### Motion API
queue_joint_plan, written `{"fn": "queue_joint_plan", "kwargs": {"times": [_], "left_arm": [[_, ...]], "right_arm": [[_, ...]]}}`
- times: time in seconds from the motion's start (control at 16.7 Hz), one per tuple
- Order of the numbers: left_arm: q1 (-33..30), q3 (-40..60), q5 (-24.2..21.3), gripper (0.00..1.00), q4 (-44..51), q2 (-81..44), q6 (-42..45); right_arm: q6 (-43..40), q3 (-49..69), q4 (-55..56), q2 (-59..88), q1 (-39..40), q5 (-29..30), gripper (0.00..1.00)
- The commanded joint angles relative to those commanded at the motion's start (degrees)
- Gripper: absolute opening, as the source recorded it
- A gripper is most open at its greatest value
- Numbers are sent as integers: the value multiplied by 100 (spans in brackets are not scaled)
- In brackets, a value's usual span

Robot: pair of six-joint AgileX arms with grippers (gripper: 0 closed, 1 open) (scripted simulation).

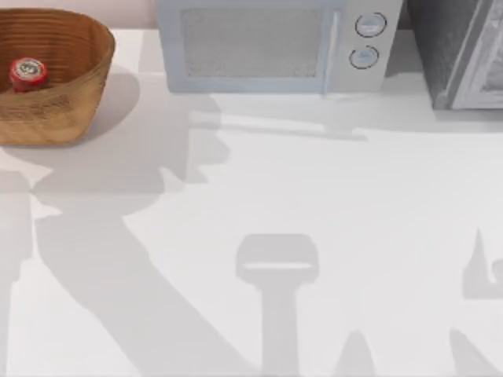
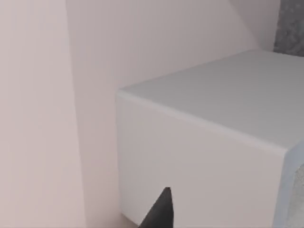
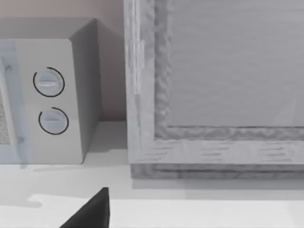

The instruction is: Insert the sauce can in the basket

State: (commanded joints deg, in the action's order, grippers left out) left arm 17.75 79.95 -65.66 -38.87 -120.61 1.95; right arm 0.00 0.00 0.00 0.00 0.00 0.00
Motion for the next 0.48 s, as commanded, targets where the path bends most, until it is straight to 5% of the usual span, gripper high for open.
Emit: {"fn": "queue_joint_plan", "kwargs": {"times": [0.12, 0.48], "left_arm": [[0, 0, 0, 98, 0, 0, 0], [0, 0, 0, 100, 0, 0, 0]], "right_arm": [[0, 0, 0, 0, 0, 0, 100], [0, 0, 0, 0, 0, 0, 100]]}}
